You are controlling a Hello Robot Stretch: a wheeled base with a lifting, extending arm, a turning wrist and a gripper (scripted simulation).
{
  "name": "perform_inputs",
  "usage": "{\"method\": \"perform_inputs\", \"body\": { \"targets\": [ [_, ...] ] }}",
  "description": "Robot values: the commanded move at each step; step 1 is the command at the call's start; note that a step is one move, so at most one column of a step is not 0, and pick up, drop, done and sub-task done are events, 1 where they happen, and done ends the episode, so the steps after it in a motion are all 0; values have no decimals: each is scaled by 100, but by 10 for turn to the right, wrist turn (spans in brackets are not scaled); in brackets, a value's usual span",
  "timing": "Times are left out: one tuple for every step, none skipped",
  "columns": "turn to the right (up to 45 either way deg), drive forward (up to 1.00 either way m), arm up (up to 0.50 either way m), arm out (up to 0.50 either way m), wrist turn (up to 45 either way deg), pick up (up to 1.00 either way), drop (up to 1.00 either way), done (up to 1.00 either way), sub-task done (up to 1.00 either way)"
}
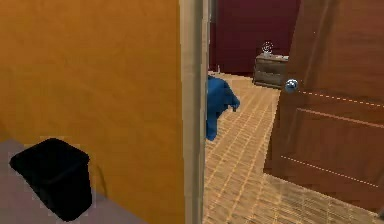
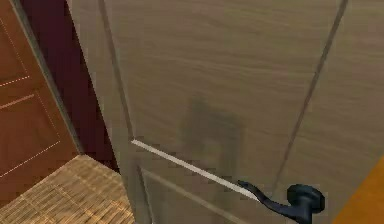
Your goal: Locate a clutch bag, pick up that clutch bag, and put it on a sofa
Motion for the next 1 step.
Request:
{"method": "perform_inputs", "body": {
  "targets": [
    [90,0,0,0,0,0,0,0,0]
  ]
}}
